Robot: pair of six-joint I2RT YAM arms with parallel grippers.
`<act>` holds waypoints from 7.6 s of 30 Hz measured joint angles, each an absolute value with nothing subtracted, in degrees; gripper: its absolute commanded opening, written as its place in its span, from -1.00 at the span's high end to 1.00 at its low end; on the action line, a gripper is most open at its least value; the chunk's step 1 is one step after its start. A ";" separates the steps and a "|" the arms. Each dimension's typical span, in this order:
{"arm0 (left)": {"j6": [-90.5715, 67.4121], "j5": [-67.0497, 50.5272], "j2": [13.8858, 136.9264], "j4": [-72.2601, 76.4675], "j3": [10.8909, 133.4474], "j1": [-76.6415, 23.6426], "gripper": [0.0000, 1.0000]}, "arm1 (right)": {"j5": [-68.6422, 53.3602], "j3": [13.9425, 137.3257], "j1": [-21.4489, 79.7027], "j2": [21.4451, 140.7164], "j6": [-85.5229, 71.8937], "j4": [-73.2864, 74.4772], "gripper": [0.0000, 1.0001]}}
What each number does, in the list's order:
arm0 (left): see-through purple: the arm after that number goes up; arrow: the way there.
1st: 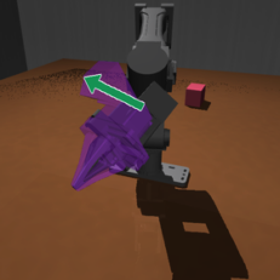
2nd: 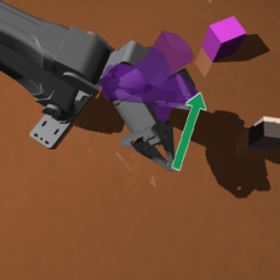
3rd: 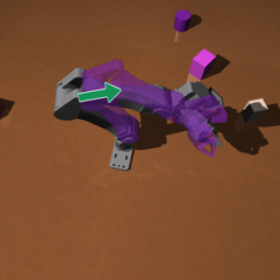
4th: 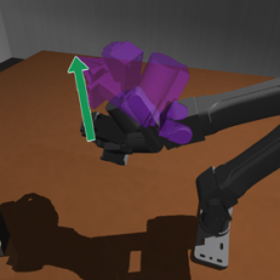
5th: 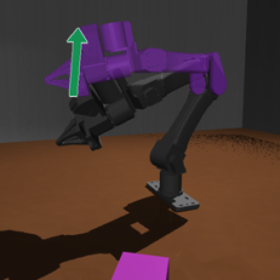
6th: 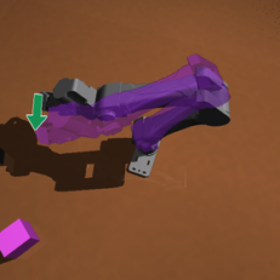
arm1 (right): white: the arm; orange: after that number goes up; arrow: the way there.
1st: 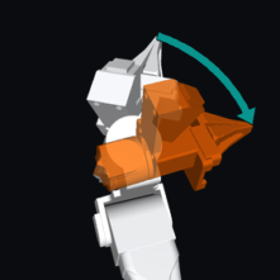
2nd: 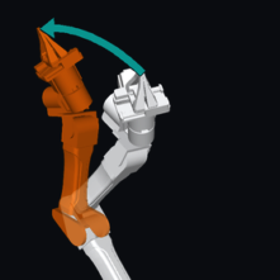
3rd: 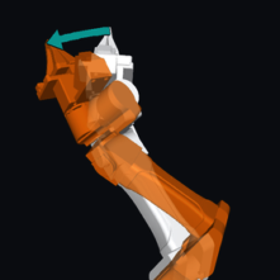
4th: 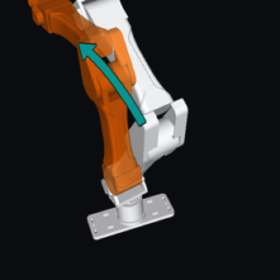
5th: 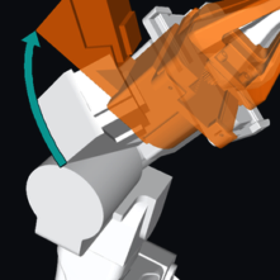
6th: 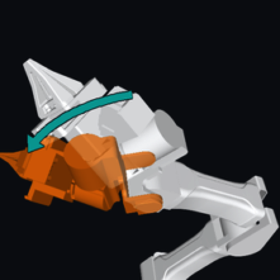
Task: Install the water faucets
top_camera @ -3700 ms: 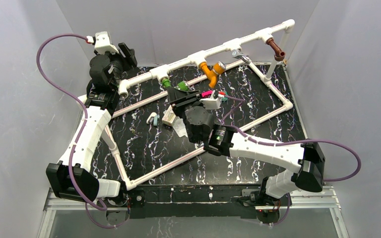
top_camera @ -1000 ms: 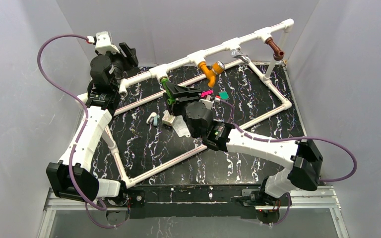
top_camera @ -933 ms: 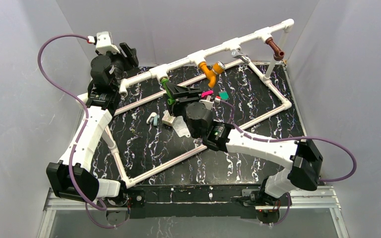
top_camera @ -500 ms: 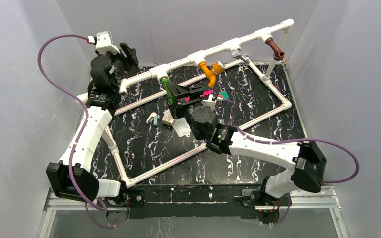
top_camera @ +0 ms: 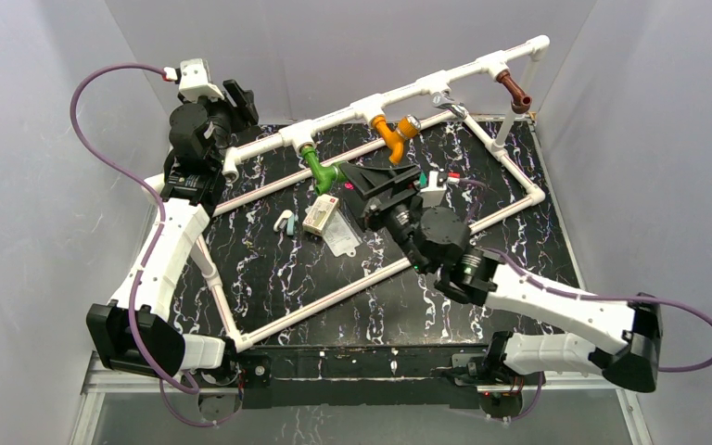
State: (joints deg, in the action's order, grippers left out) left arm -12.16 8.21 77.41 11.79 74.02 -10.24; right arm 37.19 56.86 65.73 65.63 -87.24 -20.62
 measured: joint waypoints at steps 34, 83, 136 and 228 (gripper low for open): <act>-11.57 8.56 77.41 11.77 74.02 -10.24 -0.16 | 13.19 67.53 67.99 59.68 36.51 -0.80 -0.82; -11.33 8.58 77.47 11.77 74.02 -10.24 -0.16 | 24.49 62.54 69.60 80.12 77.28 -28.58 -0.05; -10.92 9.02 77.95 12.25 74.26 -9.87 -0.16 | 40.47 68.82 69.82 83.94 7.68 -35.22 0.97; -10.46 9.85 77.62 11.77 74.08 -11.00 -0.17 | 23.73 80.55 68.64 63.11 2.63 9.34 -0.65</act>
State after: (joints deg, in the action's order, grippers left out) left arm -10.46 9.85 77.62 11.77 74.08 -11.00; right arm 23.73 80.55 68.64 63.11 2.63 9.34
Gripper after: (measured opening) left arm 0.582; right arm 0.807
